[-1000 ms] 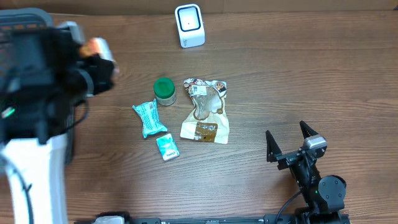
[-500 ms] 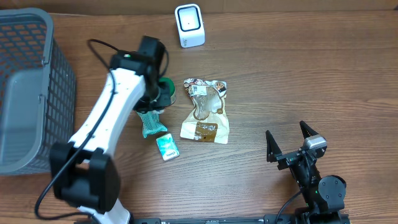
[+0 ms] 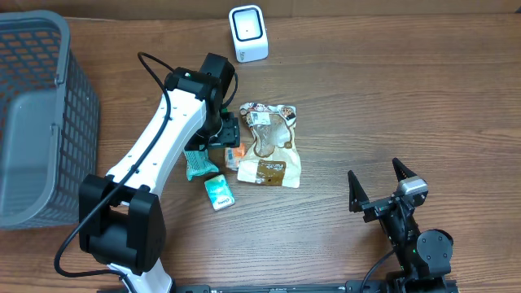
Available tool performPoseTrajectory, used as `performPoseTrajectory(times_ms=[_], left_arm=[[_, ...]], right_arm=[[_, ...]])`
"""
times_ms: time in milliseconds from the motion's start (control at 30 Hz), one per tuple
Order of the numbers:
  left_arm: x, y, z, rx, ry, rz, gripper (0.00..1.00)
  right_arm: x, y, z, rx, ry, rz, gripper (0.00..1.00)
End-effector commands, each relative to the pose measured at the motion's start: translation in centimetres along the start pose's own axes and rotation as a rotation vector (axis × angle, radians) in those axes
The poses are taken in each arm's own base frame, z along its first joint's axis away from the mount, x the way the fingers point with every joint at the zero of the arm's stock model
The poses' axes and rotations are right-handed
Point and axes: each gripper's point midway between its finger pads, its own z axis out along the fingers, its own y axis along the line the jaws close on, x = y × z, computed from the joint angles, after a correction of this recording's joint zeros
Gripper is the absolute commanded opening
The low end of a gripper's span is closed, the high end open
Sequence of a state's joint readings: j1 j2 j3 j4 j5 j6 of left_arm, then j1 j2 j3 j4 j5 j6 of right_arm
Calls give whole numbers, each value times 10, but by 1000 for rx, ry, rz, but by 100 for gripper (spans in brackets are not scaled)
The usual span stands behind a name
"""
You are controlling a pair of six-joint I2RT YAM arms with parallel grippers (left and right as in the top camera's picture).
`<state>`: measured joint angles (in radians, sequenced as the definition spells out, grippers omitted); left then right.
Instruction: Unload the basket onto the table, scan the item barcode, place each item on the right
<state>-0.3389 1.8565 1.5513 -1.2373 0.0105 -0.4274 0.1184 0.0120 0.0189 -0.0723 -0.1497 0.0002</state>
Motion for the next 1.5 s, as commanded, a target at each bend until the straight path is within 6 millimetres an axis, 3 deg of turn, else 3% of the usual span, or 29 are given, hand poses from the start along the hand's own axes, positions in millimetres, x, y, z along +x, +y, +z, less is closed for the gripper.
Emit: performPoseTrajectory(times_ms=[0, 133, 300, 433, 567, 633, 800, 933, 1100, 1467], left_arm=[[-11, -2, -19, 17, -60, -20, 72], [-23, 2, -60, 59, -158, -44, 72], [-33, 26, -127, 109, -320, -108, 74], [-31, 65, -174, 118, -465, -201, 81], [-20, 106, -208, 114, -569, -309, 99], [-13, 128, -221, 102, -614, -369, 100], [13, 199, -236, -99, -666, -549, 99], [21, 227, -235, -164, -656, -631, 100], [31, 237, -226, -188, -598, -663, 100], [30, 237, -224, -187, -590, -662, 99]], right_arm=[[2, -1, 0, 6, -3, -2, 100], [2, -1, 0, 6, -3, -2, 100], [2, -1, 0, 6, -3, -2, 100], [2, -1, 0, 6, -3, -2, 100], [2, -1, 0, 6, -3, -2, 100], [2, -1, 0, 6, -3, -2, 100], [2, -1, 0, 6, -3, -2, 100], [2, -1, 0, 5, -3, -2, 100], [2, -1, 0, 6, -3, -2, 100], [2, -1, 0, 6, -3, -2, 100]])
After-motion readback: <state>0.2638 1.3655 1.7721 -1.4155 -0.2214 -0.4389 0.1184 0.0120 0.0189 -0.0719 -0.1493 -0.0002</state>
